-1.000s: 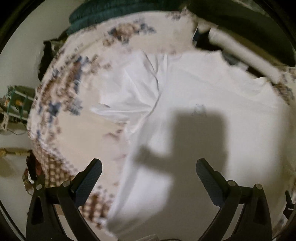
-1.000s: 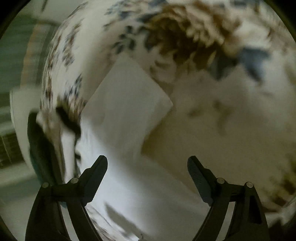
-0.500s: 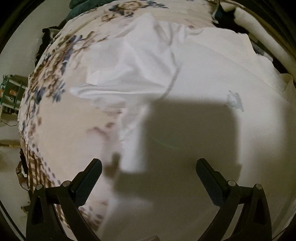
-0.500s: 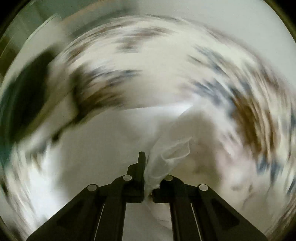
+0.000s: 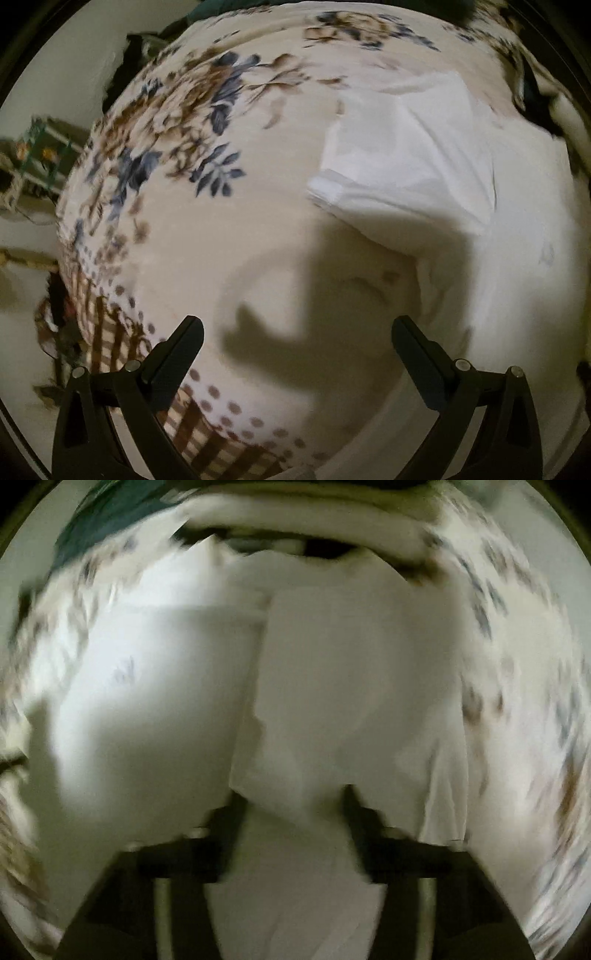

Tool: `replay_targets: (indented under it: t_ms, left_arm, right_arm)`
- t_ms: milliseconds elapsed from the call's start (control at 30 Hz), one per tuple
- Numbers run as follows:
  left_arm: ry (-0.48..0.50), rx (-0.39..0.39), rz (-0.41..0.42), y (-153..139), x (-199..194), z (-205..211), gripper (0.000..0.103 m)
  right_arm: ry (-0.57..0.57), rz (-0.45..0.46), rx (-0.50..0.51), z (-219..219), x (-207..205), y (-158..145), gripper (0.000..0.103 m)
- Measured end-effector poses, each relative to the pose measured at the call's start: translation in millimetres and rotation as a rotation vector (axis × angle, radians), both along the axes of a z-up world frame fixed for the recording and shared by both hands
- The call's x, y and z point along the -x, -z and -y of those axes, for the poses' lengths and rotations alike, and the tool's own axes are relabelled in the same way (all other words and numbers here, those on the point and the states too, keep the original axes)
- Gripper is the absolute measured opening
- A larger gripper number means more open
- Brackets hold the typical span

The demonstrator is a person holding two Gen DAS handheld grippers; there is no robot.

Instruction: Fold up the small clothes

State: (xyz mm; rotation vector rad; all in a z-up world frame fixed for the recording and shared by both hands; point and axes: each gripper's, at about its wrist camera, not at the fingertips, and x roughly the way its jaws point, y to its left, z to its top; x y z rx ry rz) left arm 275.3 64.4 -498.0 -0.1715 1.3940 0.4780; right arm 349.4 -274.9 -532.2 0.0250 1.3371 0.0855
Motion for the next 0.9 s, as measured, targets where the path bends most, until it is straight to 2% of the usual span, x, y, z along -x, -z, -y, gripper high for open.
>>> replay_targets:
  t_ms: [100,167,233,300,367,400,433,467,500,600,667,733,800,867,900]
  left_arm:
    - [-0.067,0.133,0.03,2.9,-3.2,-19.3,0.103]
    - [-0.141,0.254,0.062,9.3,-7.6,-35.7,0.103]
    - [-0.239,0.409,0.111,19.2,-11.1,-52.8,0.103]
    - [-0.376,0.589,0.188,33.7,-15.0,-71.3,0.102]
    - [-0.474,0.677,0.253,43.7,-20.7,-83.0,0.101]
    - [-0.502,0.694,0.283,46.2,-25.6,-86.7,0.091]
    - [-0.515,0.679,0.309,46.0,-32.3,-89.5,0.062]
    - [-0.509,0.653,0.323,44.7,-38.4,-89.6,0.043]
    - [-0.494,0.636,0.335,42.6,-45.3,-87.0,0.006]
    - [-0.406,0.555,0.393,24.5,-60.8,-77.9,0.003]
    - [-0.238,0.442,0.431,-0.7,-72.6,-49.8,0.003]
    - [-0.041,0.36,0.457,-23.8,-79.8,-8.9,0.003]
    - [0.12,0.334,0.453,-34.7,-77.2,29.3,0.003]
    - [0.289,0.342,0.422,-35.6,-73.3,81.3,0.003]
    - [0.342,0.351,0.408,-33.9,-69.4,98.4,0.003]
  right_arm:
    - [0.158,-0.022,-0.104,35.1,5.5,-11.7,0.064]
    - [0.241,-0.018,-0.146,55.3,5.1,-17.2,0.064]
    - [0.286,-0.024,-0.16,56.5,6.4,-20.8,0.064]
    - [0.335,-0.034,-0.158,66.9,6.4,-14.7,0.064]
    - [0.386,-0.046,-0.159,75.7,0.3,-8.3,0.064]
    - [0.418,-0.051,-0.163,80.3,-0.1,-4.3,0.064]
    - [0.435,-0.054,-0.166,82.1,3.3,-3.6,0.064]
    - [0.463,-0.059,-0.171,86.5,4.3,-0.5,0.064]
    - [0.482,-0.062,-0.171,89.6,6.6,1.5,0.064]
    - [0.531,-0.063,-0.166,94.9,10.6,5.9,0.064]
    - [0.539,-0.06,-0.154,97.0,14.2,5.2,0.064]
    - [0.545,-0.059,-0.145,101.3,20.3,3.5,0.064]
    - [0.55,-0.06,-0.142,112.3,32.0,0.9,0.064]
    - [0.558,-0.062,-0.134,117.1,38.9,-2.2,0.064]
    - [0.562,-0.063,-0.132,120.9,42.8,-3.4,0.064]
